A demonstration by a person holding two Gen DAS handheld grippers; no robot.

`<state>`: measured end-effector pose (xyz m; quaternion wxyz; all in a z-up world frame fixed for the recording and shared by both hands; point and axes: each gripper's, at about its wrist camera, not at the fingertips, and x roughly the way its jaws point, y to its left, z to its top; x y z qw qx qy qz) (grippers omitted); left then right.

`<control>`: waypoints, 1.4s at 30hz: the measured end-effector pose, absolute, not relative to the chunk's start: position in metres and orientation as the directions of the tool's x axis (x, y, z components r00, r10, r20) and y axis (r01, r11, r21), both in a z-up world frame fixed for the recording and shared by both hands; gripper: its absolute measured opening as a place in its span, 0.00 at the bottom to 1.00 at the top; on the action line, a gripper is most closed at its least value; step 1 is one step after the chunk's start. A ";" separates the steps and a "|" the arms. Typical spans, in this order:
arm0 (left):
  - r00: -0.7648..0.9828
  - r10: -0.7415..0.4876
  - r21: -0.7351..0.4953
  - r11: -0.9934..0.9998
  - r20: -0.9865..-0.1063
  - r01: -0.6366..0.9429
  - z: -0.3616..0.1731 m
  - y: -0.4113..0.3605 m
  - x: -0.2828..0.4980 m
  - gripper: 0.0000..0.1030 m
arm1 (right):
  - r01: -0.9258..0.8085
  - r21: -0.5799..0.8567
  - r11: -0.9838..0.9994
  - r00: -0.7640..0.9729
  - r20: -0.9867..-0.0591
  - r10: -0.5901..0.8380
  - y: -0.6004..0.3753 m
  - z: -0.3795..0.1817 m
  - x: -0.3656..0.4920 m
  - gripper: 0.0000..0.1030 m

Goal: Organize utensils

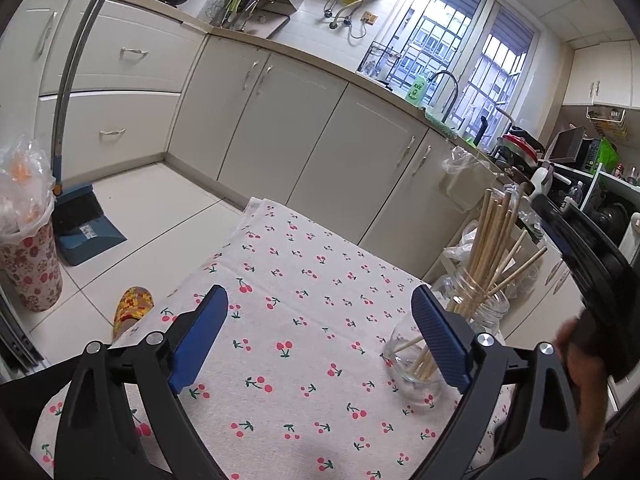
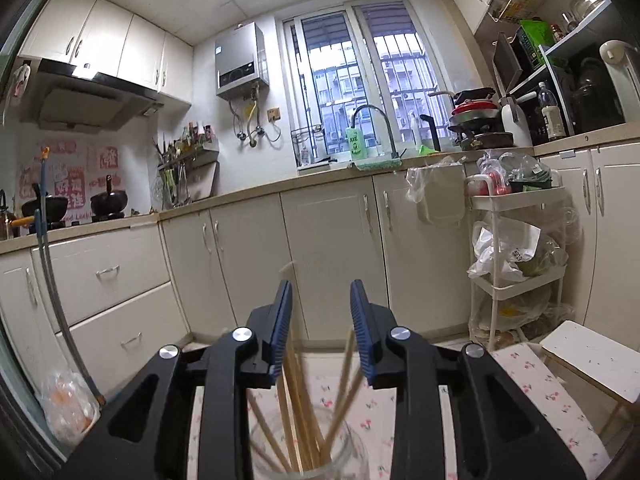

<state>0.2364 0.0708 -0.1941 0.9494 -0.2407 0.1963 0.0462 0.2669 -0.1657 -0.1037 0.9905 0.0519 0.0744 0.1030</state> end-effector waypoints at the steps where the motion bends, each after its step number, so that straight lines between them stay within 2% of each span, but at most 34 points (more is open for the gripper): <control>1: 0.917 -0.002 -0.440 0.878 -0.399 -0.189 -0.194 0.071 0.236 0.87 | -0.197 0.117 0.973 0.967 -0.141 0.213 -0.169 -0.102 0.260 0.30; 3: 0.915 0.004 -0.438 0.877 -0.403 -0.197 -0.194 0.071 0.237 0.88 | -0.197 0.120 0.973 0.965 -0.150 0.214 -0.175 -0.098 0.247 0.35; 6: 0.910 0.013 -0.409 0.890 -0.414 -0.199 -0.191 0.065 0.238 0.88 | -0.173 0.130 0.976 0.956 -0.214 0.198 -0.188 -0.096 0.218 0.61; 8: 0.895 0.005 -0.351 0.919 -0.446 -0.180 -0.184 0.055 0.240 0.88 | -0.150 0.127 0.980 0.948 -0.265 0.180 -0.196 -0.098 0.200 0.70; 10: 0.880 -0.016 -0.310 0.939 -0.474 -0.150 -0.173 0.044 0.237 0.89 | -0.124 0.113 0.986 0.928 -0.339 0.156 -0.204 -0.103 0.185 0.84; 12: 0.867 -0.041 -0.283 0.952 -0.497 -0.117 -0.160 0.035 0.232 0.92 | -0.105 0.105 0.989 0.902 -0.409 0.140 -0.210 -0.110 0.172 0.88; 15: 0.845 -0.066 -0.239 0.968 -0.531 -0.075 -0.139 0.023 0.222 0.92 | -0.066 0.119 0.991 0.843 -0.525 0.119 -0.223 -0.120 0.153 0.92; 20: 0.792 -0.041 -0.157 0.985 -0.609 -0.070 -0.110 0.009 0.194 0.92 | 0.000 0.157 0.988 0.787 -0.610 0.097 -0.242 -0.118 0.127 0.92; 25: 0.783 0.010 -0.076 0.995 -0.622 -0.072 -0.086 0.000 0.156 0.92 | 0.003 0.155 0.988 0.787 -0.611 0.093 -0.250 -0.093 0.099 0.93; 36: 0.766 0.046 -0.025 0.996 -0.641 -0.081 -0.043 -0.007 0.078 0.93 | -0.033 0.197 0.980 0.782 -0.605 0.147 -0.246 -0.041 0.034 0.93; 42: 0.785 0.038 -0.007 0.998 -0.619 -0.054 -0.020 -0.010 0.039 0.93 | -0.055 0.211 0.976 0.796 -0.581 0.170 -0.236 -0.016 -0.004 0.93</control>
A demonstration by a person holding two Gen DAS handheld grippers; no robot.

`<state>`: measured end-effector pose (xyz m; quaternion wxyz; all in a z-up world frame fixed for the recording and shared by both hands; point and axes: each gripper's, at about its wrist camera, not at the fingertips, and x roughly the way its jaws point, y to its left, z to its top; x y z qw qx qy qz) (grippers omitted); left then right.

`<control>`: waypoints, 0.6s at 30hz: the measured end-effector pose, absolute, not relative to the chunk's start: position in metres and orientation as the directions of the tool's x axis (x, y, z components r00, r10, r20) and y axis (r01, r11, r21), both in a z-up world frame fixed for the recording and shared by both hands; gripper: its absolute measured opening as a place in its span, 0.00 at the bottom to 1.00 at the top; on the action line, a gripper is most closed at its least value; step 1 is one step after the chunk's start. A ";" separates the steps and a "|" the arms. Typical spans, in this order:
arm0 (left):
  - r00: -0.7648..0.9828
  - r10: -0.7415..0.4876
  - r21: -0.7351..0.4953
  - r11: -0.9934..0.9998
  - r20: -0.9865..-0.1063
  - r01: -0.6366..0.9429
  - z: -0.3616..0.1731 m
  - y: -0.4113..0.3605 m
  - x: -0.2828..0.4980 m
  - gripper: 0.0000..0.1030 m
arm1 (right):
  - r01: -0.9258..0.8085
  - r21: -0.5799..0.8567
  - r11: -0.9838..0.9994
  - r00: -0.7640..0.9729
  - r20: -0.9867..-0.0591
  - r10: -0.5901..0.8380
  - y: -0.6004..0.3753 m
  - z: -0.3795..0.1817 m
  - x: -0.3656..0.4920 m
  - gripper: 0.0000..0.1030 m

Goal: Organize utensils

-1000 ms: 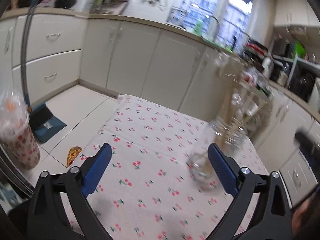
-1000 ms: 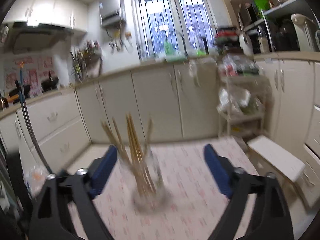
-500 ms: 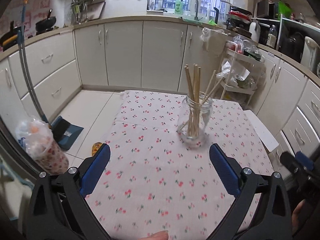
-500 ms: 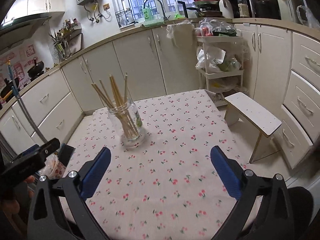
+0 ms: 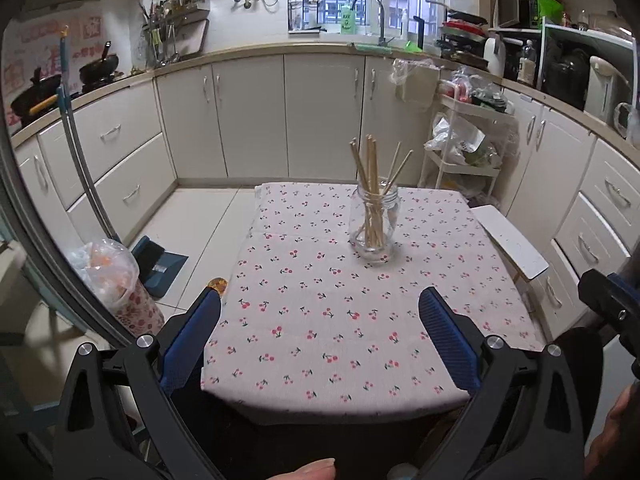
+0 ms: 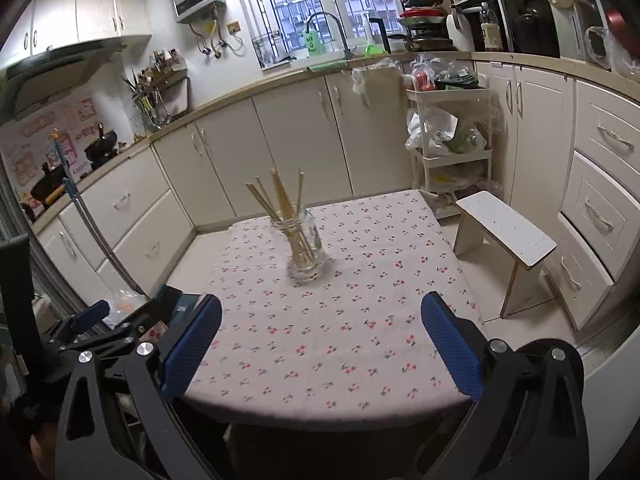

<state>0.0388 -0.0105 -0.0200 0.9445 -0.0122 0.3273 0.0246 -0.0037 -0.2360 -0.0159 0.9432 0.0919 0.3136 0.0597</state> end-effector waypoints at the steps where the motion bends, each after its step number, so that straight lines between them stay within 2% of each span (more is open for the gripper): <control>1: 0.787 0.037 -0.011 0.998 -0.616 -0.056 -0.017 -0.011 0.033 0.93 | -0.055 0.214 0.975 0.801 -0.574 0.171 -0.235 -0.013 -0.011 0.93; 18: 0.769 0.046 -0.037 0.995 -0.637 -0.091 0.000 -0.004 -0.025 0.93 | -0.064 0.205 0.977 0.782 -0.597 0.176 -0.225 -0.010 -0.055 0.93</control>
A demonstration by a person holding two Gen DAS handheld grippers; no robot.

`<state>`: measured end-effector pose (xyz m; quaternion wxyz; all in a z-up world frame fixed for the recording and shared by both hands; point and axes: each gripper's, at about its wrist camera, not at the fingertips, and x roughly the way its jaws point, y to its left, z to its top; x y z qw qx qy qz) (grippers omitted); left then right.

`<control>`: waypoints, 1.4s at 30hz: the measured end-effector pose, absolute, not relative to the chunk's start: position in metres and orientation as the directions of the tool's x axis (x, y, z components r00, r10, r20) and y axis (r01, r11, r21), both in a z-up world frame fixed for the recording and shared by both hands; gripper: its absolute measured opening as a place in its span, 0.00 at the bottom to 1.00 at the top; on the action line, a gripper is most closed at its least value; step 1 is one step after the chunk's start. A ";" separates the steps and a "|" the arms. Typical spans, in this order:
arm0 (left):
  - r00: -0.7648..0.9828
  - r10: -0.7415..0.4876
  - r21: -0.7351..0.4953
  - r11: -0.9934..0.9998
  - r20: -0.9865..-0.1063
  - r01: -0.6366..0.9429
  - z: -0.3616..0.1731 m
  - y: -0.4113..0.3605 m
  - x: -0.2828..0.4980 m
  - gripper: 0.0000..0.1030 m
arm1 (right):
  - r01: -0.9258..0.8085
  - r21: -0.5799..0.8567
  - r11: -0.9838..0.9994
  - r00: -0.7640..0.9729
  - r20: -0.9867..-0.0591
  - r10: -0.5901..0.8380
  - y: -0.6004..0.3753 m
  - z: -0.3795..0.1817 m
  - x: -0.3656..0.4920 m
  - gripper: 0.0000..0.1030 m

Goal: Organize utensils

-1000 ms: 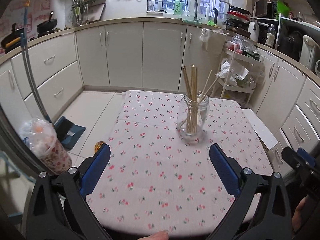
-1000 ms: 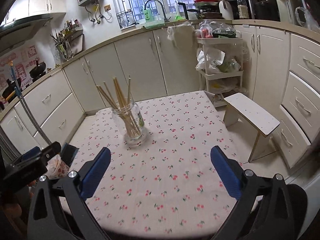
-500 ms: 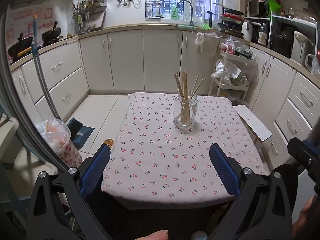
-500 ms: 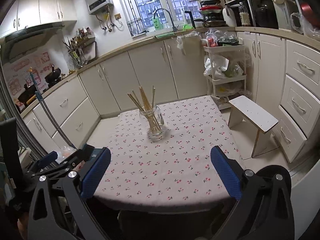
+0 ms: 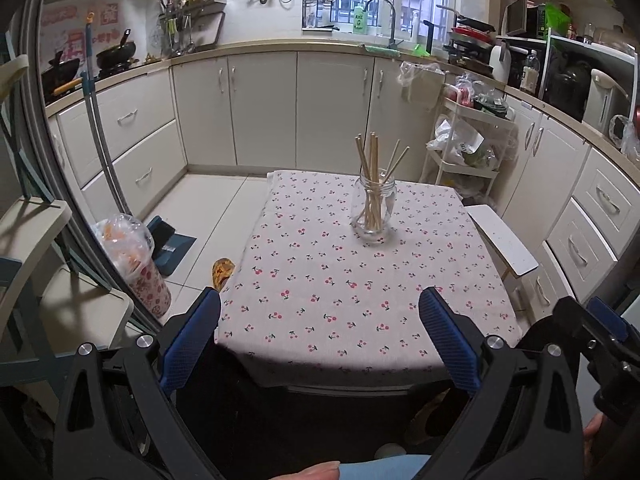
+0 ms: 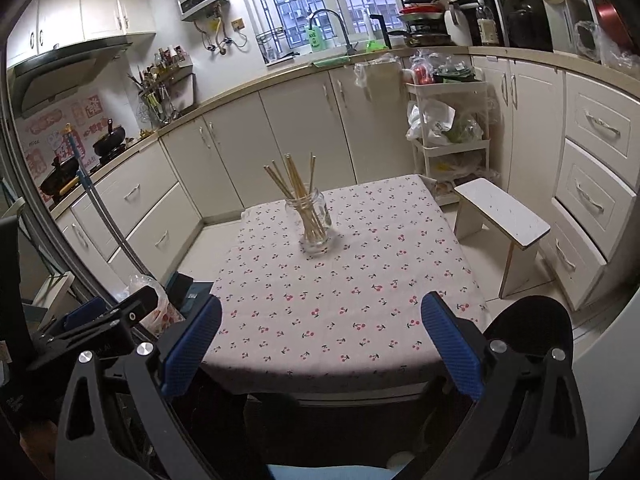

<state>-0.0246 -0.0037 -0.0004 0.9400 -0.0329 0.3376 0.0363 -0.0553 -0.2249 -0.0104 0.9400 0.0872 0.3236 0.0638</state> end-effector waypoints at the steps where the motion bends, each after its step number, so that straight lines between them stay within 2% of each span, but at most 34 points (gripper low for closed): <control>1: 0.775 0.045 -0.037 0.995 -0.631 -0.087 0.002 -0.004 -0.027 0.93 | -0.066 0.204 0.977 0.783 -0.596 0.178 -0.224 -0.009 -0.056 0.93; 17: 0.819 0.026 -0.040 0.997 -0.574 -0.060 0.030 -0.009 -0.051 0.93 | -0.074 0.194 0.978 0.812 -0.558 0.172 -0.223 0.007 -0.079 0.93; 42: 0.836 0.023 -0.060 0.996 -0.548 -0.067 0.040 -0.006 -0.063 0.93 | -0.075 0.184 0.980 0.835 -0.525 0.163 -0.222 0.019 -0.090 0.93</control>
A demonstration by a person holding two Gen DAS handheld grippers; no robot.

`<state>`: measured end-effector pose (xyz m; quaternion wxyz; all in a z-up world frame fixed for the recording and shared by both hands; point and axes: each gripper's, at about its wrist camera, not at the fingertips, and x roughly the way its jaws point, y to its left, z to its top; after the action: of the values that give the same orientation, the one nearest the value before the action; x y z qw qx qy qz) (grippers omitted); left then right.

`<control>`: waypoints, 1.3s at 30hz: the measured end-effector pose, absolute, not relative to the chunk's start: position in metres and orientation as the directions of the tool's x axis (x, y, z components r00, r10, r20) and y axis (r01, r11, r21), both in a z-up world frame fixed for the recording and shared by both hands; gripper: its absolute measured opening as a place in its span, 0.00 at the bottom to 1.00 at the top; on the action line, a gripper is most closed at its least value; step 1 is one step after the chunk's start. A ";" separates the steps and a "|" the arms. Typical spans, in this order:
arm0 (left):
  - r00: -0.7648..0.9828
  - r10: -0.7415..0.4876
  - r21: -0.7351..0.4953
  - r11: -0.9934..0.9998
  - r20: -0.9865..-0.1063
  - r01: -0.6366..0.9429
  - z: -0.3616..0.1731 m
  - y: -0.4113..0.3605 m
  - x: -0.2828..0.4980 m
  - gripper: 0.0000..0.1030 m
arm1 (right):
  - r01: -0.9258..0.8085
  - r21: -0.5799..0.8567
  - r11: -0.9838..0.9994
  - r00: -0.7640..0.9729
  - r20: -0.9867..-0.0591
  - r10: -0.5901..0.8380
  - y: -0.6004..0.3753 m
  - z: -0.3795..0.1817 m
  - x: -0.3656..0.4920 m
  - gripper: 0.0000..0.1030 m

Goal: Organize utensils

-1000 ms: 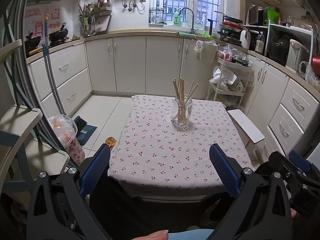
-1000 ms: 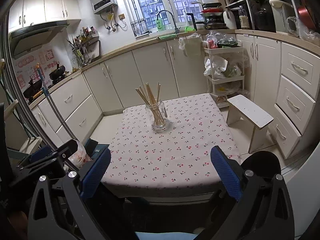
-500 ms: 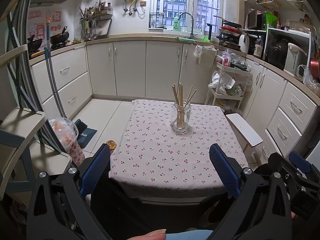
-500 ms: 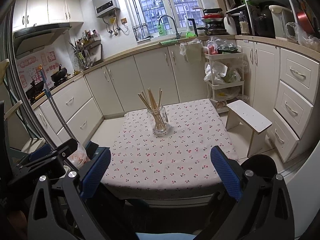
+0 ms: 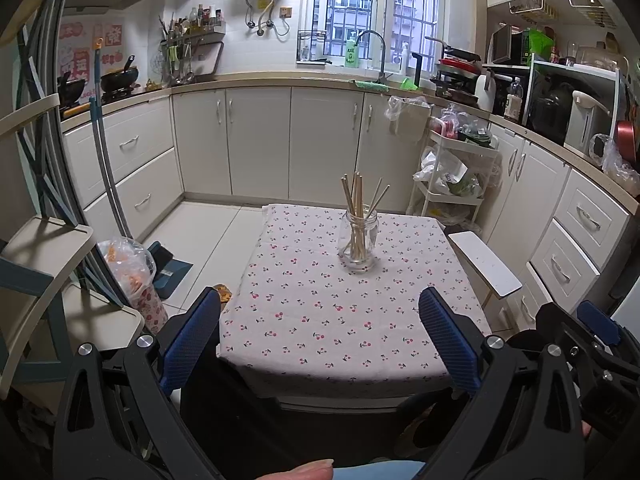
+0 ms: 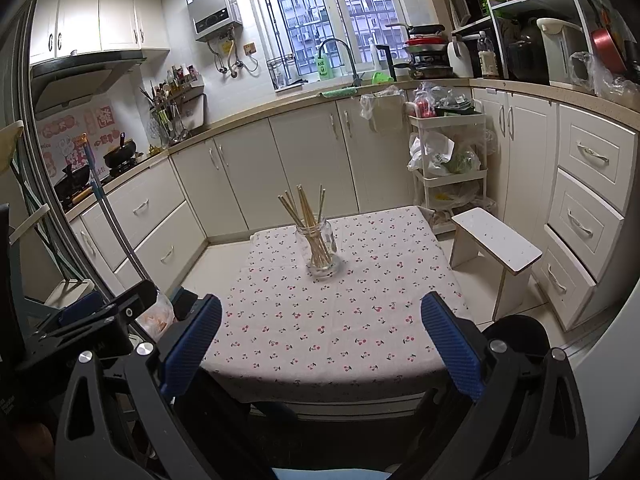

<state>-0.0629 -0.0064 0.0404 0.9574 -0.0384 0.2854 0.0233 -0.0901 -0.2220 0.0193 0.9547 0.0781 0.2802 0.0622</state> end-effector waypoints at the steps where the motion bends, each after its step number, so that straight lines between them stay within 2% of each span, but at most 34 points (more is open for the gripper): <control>1: 0.836 0.022 -0.061 0.996 -0.548 -0.067 0.041 -0.007 -0.063 0.93 | -0.075 0.184 0.980 0.835 -0.526 0.162 -0.222 0.019 -0.090 0.93; 39: 0.838 0.006 -0.077 0.995 -0.545 -0.057 0.040 -0.010 -0.066 0.93 | -0.074 0.187 0.980 0.835 -0.525 0.164 -0.223 0.020 -0.090 0.93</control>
<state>-0.0661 -0.0096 0.0396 0.9576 -0.0449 0.2840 0.0164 -0.0904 -0.2231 0.0202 0.9546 0.0799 0.2803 0.0622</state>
